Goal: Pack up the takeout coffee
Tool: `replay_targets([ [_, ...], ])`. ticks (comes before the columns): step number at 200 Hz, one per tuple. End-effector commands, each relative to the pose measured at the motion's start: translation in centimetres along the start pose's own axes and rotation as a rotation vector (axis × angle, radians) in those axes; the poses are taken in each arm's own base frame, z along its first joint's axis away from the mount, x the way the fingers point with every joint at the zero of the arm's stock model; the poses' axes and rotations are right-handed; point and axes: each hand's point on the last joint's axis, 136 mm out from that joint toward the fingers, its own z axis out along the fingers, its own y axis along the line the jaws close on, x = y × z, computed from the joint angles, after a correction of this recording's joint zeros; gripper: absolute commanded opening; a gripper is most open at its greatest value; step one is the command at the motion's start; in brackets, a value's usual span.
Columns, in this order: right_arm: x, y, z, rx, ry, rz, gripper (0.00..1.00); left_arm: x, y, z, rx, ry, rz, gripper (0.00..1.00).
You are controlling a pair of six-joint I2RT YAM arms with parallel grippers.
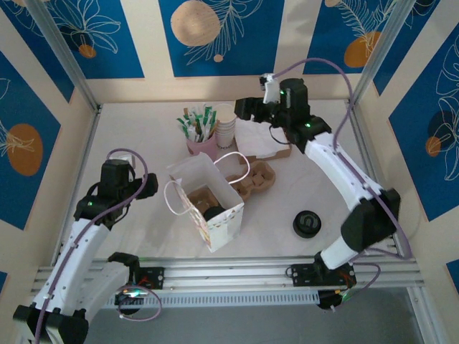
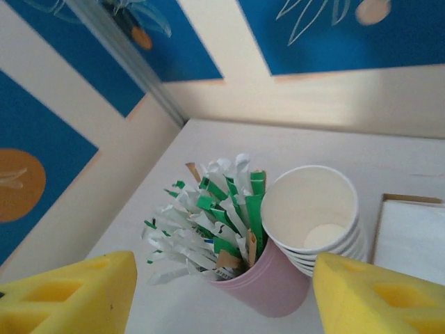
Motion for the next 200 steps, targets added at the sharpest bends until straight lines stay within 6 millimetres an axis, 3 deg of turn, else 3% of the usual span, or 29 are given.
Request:
replay_targets([
  [1, -0.9, 4.7, 0.9, -0.206, 0.014, -0.134, 0.68, -0.1, 0.1, 0.0, 0.010, -0.018, 0.014, 0.91],
  [21, 0.3, 5.4, 3.2, -0.219, 0.043, -0.218, 0.67, -0.1, 0.1, 0.0, 0.013, -0.015, 0.011, 0.91],
  [47, 1.4, 5.0, 5.7, -0.203, 0.092, -0.245, 0.61, -0.1, -0.2, 0.1, 0.025, -0.005, 0.009, 0.91],
  [112, 3.8, 3.6, 9.9, -0.145, 0.186, -0.276, 0.53, -0.1, -0.2, 0.1, 0.030, -0.005, 0.002, 0.91],
  [130, 4.4, 3.8, 10.6, -0.137, 0.200, -0.302, 0.50, 0.0, 0.0, 0.1, 0.020, 0.002, 0.000, 0.91],
  [144, 4.6, 3.8, 11.0, -0.121, 0.205, -0.317, 0.41, 0.0, 0.0, 0.2, 0.016, 0.010, -0.002, 0.91],
  [170, 4.7, 3.7, 11.4, -0.106, 0.210, -0.319, 0.38, 0.1, 0.0, 0.3, 0.017, 0.016, -0.005, 0.91],
  [200, 4.0, 4.5, 10.9, -0.104, 0.188, -0.332, 0.17, 0.0, 0.1, 0.3, 0.018, 0.014, -0.010, 0.91],
])
